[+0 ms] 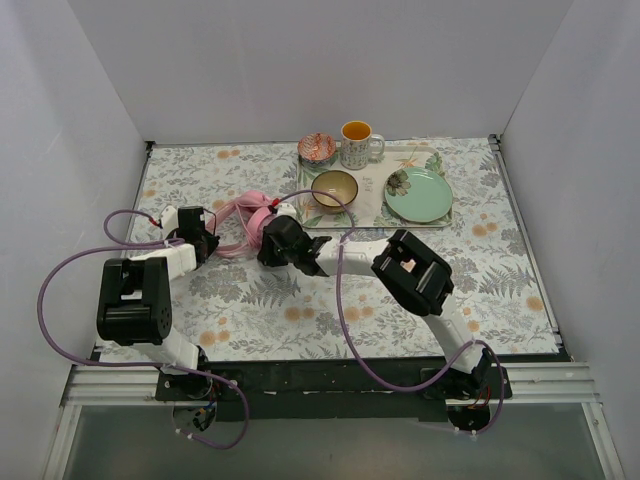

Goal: Wrap the headphones

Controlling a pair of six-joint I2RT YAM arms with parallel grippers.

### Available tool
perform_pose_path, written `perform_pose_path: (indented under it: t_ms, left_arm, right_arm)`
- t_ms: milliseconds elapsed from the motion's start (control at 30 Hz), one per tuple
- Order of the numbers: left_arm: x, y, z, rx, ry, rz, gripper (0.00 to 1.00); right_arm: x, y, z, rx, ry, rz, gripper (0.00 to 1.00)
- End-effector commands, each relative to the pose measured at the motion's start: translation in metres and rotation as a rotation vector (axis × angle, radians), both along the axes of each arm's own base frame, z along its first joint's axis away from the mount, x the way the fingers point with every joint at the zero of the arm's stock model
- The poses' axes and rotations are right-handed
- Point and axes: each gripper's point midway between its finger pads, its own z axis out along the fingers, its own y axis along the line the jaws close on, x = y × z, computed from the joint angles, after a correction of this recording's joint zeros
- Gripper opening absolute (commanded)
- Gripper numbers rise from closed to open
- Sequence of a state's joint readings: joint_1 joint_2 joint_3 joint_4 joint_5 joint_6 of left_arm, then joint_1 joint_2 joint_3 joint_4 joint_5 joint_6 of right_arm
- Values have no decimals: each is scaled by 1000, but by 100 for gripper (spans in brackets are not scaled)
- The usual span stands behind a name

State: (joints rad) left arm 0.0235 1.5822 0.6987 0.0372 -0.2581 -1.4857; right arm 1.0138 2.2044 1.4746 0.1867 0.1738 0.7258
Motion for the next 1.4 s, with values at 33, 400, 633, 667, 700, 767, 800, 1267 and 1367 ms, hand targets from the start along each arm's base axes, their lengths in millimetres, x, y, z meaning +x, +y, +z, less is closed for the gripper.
perform_pose_path:
  t_ms: [33, 400, 633, 667, 700, 767, 800, 1267, 1367]
  left_arm:
    - [7, 11, -3, 16, -17, 55, 1]
    - [6, 3, -13, -18, 11, 16, 5]
    - [8, 2, -23, -23, 56, 14, 54]
    - [7, 2, -23, -24, 56, 13, 57]
    - [7, 1, -22, -26, 53, 11, 59]
    - [9, 0, -20, -29, 49, 3, 62]
    - [10, 0, -17, -30, 42, 6, 63]
    - [29, 21, 53, 58, -40, -4, 98]
    - [39, 24, 81, 131, -75, -72, 98]
  right_arm:
    - [-27, -5, 29, -48, -46, 151, 38]
    - [-35, -6, 45, -57, -82, 187, 45]
    - [-38, -19, 83, -29, -187, 220, 45]
    - [-38, -20, 87, -26, -198, 222, 45]
    - [-38, -23, 100, -18, -230, 227, 45]
    - [-38, -29, 106, -26, -254, 224, 45]
    - [-37, -31, 119, -13, -276, 222, 45]
    - [-18, -76, 161, -117, -419, 142, 46]
    - [-7, -103, 171, -149, -454, 69, 49]
